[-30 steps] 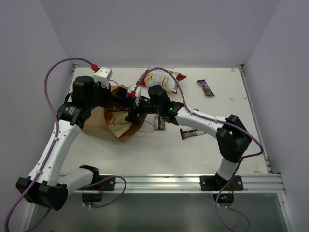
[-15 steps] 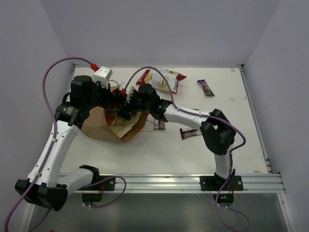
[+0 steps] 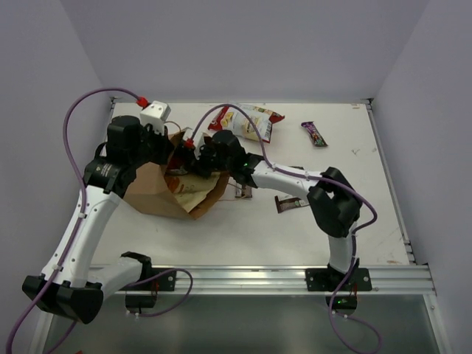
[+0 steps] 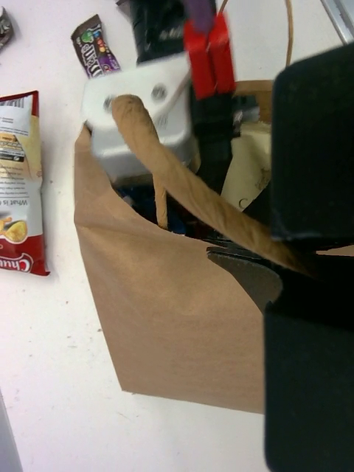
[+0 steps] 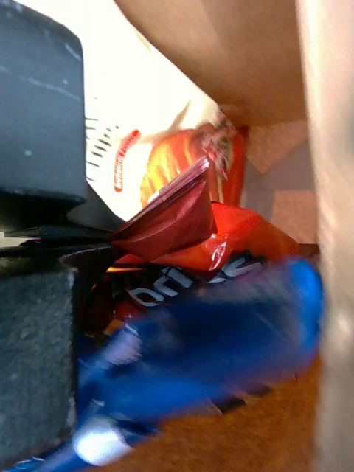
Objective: Take the snacks out of the paper bag
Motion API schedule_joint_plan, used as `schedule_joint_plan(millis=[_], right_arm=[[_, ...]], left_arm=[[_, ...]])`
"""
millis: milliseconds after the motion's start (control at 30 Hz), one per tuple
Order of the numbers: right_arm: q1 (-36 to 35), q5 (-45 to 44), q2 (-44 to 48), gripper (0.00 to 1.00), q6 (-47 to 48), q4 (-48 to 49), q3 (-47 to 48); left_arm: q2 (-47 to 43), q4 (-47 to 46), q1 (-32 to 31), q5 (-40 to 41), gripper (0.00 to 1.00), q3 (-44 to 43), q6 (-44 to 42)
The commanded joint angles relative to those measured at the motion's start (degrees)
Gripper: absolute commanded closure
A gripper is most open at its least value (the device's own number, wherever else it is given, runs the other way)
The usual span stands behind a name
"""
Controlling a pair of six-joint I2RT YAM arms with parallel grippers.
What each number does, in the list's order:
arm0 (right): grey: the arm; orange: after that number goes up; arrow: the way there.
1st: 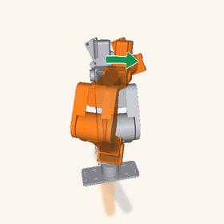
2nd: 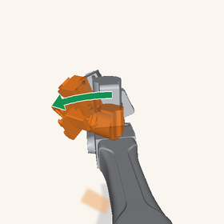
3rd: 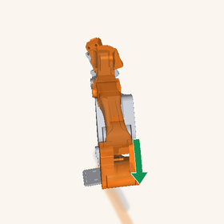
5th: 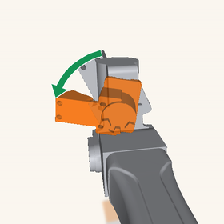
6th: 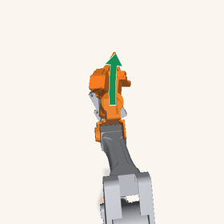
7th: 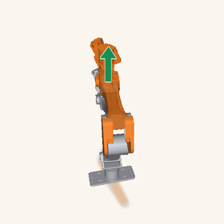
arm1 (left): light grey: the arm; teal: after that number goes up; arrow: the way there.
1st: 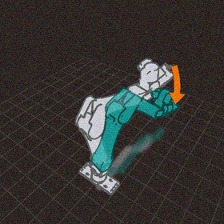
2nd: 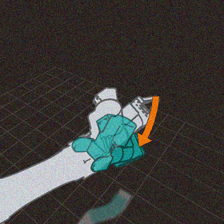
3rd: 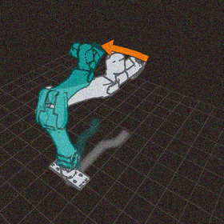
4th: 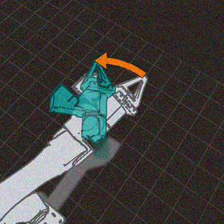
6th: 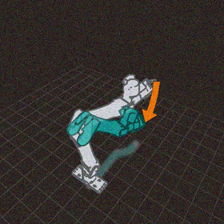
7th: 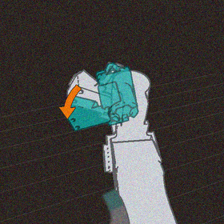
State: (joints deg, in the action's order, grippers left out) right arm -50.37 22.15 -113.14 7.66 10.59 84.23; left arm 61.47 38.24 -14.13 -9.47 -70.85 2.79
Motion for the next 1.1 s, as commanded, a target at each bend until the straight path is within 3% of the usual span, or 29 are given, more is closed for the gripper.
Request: schedule_joint_plan(millis=[0,167,433,600,800,1067], right_arm=[[-0.34,2.37,11.61,1.00,1.56,-2.92,-2.75],[0.18,-0.17,24.07,1.00,3.15,-10.32,-5.29],[1.85,-4.04,34.38,1.00,2.10,-21.05,-1.43],[10.45,-6.76,38.87,1.00,-3.07,-25.16,2.51],[24.16,-12.83,36.77,1.00,-7.48,-27.02,7.79],[40.85,-23.89,20.01,1.00,-15.13,-24.40,15.87]], left_arm=[[-0.39,-5.28,0.07,4.71,1.00,1.32,1.52],[2.77,-7.82,0.16,13.15,1.00,3.87,2.84],[5.76,-11.61,0.16,12.81,1.00,5.46,3.19],[5.94,-11.17,0.51,16.59,1.00,5.46,2.14],[5.85,-10.91,0.60,15.54,1.00,5.46,2.22],[4.01,-9.32,0.60,12.38,1.00,4.05,1.78]])
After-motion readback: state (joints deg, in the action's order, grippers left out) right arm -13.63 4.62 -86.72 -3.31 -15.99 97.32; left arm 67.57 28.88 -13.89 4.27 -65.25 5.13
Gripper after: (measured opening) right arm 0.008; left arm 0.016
